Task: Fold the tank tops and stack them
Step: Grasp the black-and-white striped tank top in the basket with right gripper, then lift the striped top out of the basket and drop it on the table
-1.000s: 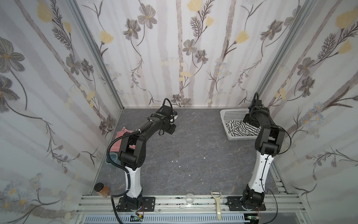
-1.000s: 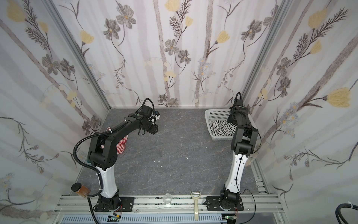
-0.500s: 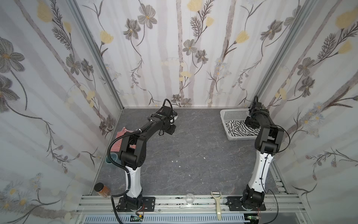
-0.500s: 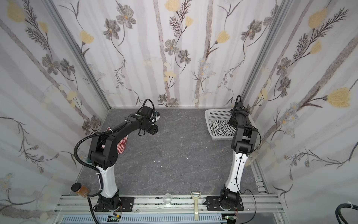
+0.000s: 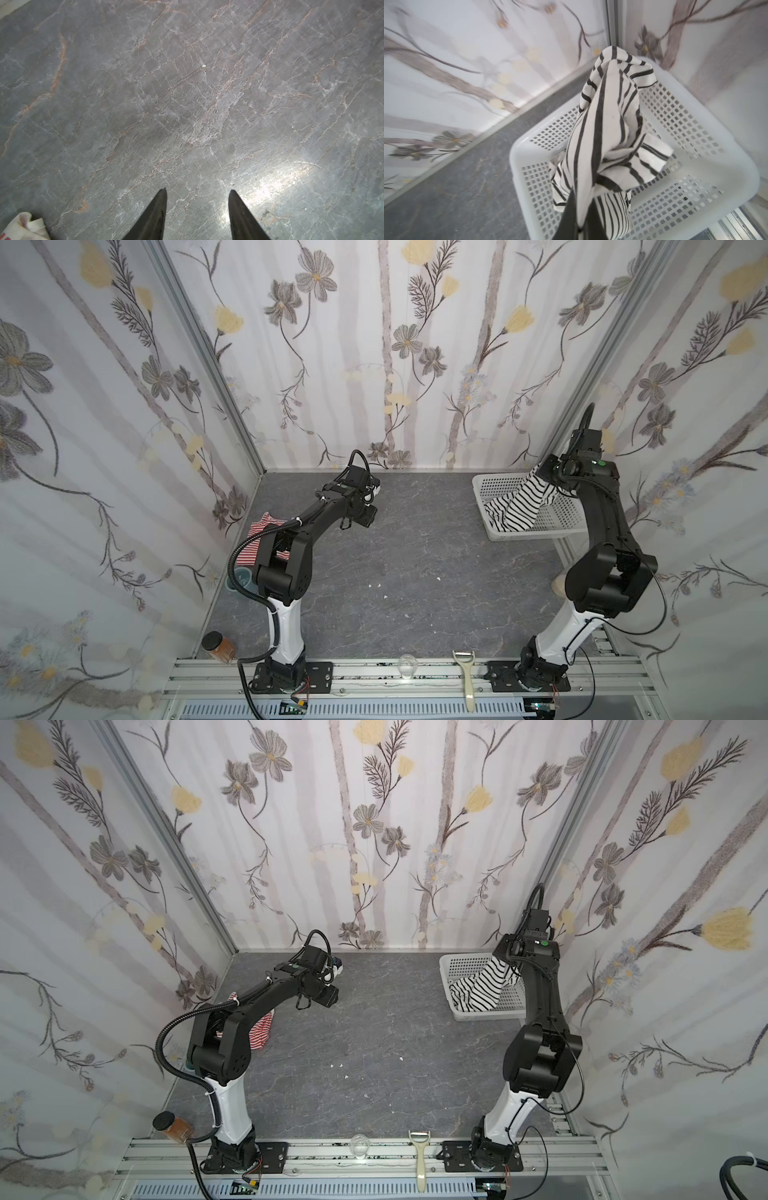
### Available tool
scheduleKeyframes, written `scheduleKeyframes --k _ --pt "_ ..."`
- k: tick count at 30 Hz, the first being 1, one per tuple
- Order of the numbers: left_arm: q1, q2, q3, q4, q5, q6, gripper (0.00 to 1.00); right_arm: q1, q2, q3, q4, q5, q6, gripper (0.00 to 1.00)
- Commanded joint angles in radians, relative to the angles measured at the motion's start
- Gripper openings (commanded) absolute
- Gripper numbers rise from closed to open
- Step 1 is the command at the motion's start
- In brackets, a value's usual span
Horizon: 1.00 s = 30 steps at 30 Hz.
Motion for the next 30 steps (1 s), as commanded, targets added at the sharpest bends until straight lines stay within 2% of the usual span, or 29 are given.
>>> scheduleKeyframes --k 1,7,9,12,15,19,22,25,28,30 --pt "0.010 -0.025 0.002 0.017 0.024 0.008 0.50 0.047 -0.128 -0.005 0.059 -0.012 0.038 0.00" --pt "0.033 -0.041 0.016 0.019 0.063 0.005 0.50 0.147 -0.356 0.060 0.074 -0.109 0.079 0.00" --pt "0.043 -0.046 0.010 0.020 0.071 0.005 0.50 0.181 -0.393 0.098 0.078 -0.176 0.099 0.00" --pt "0.061 -0.062 -0.008 0.026 0.088 0.011 0.50 0.218 -0.450 0.102 0.158 -0.300 0.191 0.00" --pt "0.092 -0.082 -0.031 0.042 0.107 0.014 0.50 0.288 -0.466 0.118 0.222 -0.362 0.264 0.00" --pt "0.150 -0.104 -0.059 0.066 0.141 0.016 0.50 0.407 -0.425 0.121 0.328 -0.410 0.332 0.00" --pt "0.191 -0.108 -0.079 0.078 0.157 0.026 0.50 0.501 -0.322 0.150 0.417 -0.430 0.379 0.00" --pt "0.227 -0.117 -0.101 0.090 0.168 0.033 0.50 0.564 -0.161 0.284 0.406 -0.423 0.395 0.00" --pt "0.257 -0.141 -0.134 0.108 0.184 0.037 0.50 0.570 -0.096 0.332 0.408 -0.361 0.412 0.00" --pt "0.269 -0.157 -0.159 0.119 0.186 0.046 0.50 0.571 -0.076 0.332 0.336 -0.261 0.409 0.00"
